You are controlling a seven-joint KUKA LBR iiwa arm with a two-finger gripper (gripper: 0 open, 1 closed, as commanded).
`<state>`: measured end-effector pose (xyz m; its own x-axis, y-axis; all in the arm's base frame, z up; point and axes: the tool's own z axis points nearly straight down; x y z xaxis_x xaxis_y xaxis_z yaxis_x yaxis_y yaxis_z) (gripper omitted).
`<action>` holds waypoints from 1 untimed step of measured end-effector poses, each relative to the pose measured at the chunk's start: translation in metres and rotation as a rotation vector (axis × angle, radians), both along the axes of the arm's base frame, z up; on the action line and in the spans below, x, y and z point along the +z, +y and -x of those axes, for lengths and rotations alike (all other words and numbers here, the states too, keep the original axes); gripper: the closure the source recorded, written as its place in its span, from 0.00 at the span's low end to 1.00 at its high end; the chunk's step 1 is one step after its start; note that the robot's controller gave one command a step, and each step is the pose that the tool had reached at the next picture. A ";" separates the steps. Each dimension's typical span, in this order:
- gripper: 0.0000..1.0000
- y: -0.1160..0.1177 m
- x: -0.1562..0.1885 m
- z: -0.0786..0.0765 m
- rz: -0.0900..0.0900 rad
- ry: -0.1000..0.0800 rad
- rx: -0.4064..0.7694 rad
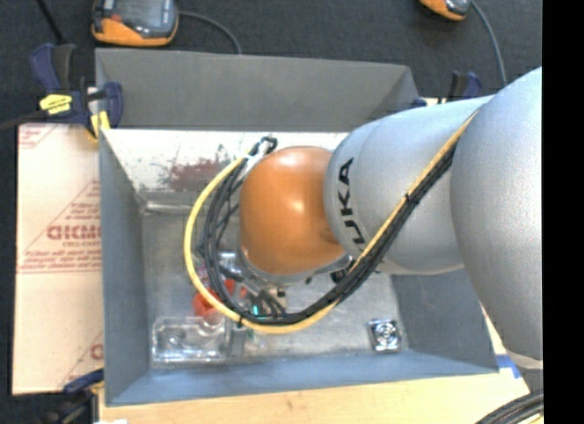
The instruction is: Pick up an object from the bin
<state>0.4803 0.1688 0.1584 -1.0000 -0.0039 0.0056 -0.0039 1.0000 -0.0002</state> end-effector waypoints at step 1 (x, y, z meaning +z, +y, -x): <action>0.00 -0.017 -0.076 -0.050 -0.004 -0.015 -0.232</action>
Offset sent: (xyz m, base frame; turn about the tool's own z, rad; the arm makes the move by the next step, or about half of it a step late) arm 0.0532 -0.0189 -0.0884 0.2370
